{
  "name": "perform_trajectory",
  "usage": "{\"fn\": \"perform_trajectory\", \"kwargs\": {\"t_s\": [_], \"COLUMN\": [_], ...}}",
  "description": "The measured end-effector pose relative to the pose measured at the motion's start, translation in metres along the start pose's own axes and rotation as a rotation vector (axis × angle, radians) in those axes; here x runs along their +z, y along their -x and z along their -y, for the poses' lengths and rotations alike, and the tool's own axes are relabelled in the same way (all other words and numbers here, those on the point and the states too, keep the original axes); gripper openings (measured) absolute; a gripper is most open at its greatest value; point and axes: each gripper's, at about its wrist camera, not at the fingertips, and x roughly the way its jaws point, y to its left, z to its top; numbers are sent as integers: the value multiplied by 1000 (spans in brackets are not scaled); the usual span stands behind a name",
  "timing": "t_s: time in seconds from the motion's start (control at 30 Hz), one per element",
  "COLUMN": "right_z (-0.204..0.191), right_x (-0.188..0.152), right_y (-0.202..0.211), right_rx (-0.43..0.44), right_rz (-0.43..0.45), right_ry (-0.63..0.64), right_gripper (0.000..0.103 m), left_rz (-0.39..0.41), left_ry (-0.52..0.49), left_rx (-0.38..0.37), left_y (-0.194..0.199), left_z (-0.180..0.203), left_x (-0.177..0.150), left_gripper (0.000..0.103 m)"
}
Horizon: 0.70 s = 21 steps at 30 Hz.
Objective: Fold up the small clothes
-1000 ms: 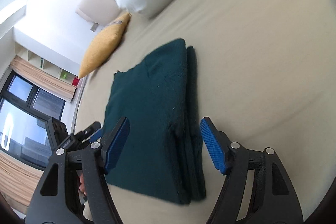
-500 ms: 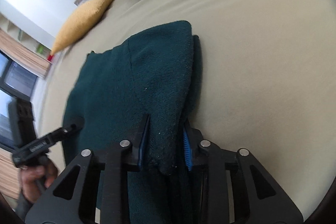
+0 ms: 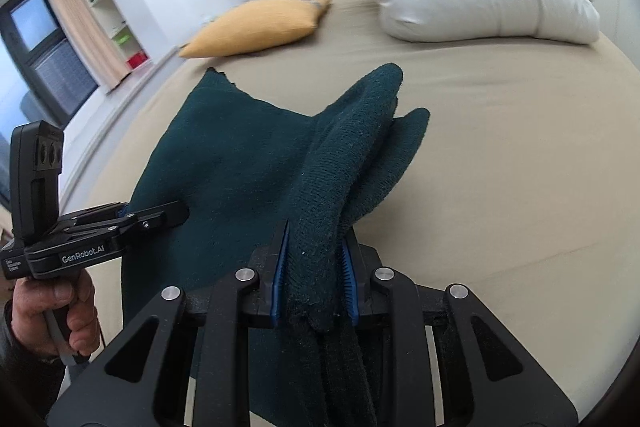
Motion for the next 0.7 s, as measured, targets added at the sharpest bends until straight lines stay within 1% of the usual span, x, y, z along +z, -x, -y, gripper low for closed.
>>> {"fn": "perform_trajectory", "kwargs": {"t_s": [0.1, 0.23, 0.37, 0.4, 0.5, 0.57, 0.63, 0.67, 0.7], "right_z": [-35, -70, -84, -86, -88, -79, -61, -51, -41], "right_x": [-11, -34, -56, -66, -81, -92, -104, -110, -117], "right_y": [3, -2, -23, -22, -44, -57, -75, -83, -89], "right_rx": [54, 114, 166, 175, 200, 219, 204, 219, 252], "right_rz": [-3, -25, -64, -72, -106, -139, -163, -177, -187], "right_ry": [13, 18, -9, -13, -31, -53, -111, -145, -185], "right_gripper": [22, 22, 22, 22, 22, 22, 22, 23, 26], "left_rz": [14, 11, -9, -12, -33, -56, -72, -67, -56], "left_ry": [8, 30, 92, 103, 133, 146, 163, 185, 206], "left_rx": [15, 32, 36, 37, 45, 59, 72, 61, 40], "left_y": [25, 40, 45, 46, 41, 29, 13, 8, 5], "left_z": [-16, -35, -63, -69, -81, -89, -96, -101, -107], "left_x": [-19, -46, -74, -81, -98, -104, -110, -113, -115], "left_gripper": [36, 36, 36, 36, 36, 36, 39, 41, 45]}}
